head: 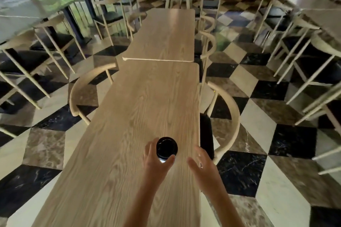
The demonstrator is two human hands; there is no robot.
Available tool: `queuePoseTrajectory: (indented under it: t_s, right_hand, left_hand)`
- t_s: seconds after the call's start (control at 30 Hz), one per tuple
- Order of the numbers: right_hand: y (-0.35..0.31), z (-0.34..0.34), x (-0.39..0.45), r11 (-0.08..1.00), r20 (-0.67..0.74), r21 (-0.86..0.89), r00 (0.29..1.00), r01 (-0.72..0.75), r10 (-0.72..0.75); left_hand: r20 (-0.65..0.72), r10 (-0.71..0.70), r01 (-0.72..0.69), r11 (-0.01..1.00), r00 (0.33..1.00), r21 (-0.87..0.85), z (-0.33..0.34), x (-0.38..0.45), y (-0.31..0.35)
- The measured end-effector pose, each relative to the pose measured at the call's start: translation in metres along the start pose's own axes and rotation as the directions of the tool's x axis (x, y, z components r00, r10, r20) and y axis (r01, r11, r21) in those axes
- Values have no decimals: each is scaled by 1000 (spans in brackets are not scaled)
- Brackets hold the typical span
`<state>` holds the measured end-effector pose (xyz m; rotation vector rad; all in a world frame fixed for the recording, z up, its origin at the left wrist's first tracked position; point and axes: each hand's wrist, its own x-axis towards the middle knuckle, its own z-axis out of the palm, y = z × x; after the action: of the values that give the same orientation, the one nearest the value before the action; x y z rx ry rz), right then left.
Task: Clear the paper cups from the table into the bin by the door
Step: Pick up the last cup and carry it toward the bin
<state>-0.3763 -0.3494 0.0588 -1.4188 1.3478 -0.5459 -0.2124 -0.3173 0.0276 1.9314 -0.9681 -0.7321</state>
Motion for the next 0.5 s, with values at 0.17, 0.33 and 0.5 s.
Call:
queuePoseTrajectory:
  t_s: [0.17, 0.33, 0.5]
  right_hand:
    - [9, 10, 19, 999, -4, -26, 999, -45, 45]
    - [13, 14, 30, 997, -2, -33, 998, -67, 67]
    - [14, 17, 33, 995, -15, -59, 997, -77, 76]
  left_hand:
    - [67, -41, 37, 998, 997, 54, 15, 26, -9]
    - [76, -70, 61, 992, 995, 110, 23, 40, -18]
    - [46, -25, 18, 989, 999, 144, 29, 40, -22]
